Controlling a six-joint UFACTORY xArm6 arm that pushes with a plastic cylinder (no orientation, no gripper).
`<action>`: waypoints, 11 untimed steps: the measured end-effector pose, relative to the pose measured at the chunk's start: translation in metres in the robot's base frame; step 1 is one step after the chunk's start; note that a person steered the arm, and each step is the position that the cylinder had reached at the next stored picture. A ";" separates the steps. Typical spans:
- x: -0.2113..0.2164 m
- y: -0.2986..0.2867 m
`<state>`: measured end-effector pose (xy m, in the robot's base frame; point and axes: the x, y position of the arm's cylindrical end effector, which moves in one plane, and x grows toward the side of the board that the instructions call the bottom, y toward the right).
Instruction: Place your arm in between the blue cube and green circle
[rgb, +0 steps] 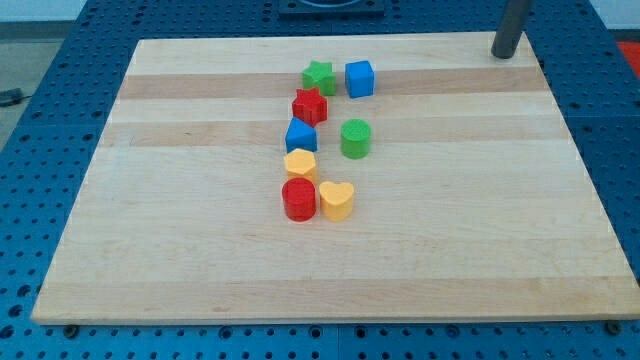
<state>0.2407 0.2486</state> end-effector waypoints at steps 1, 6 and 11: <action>0.001 0.000; 0.118 -0.056; 0.112 -0.236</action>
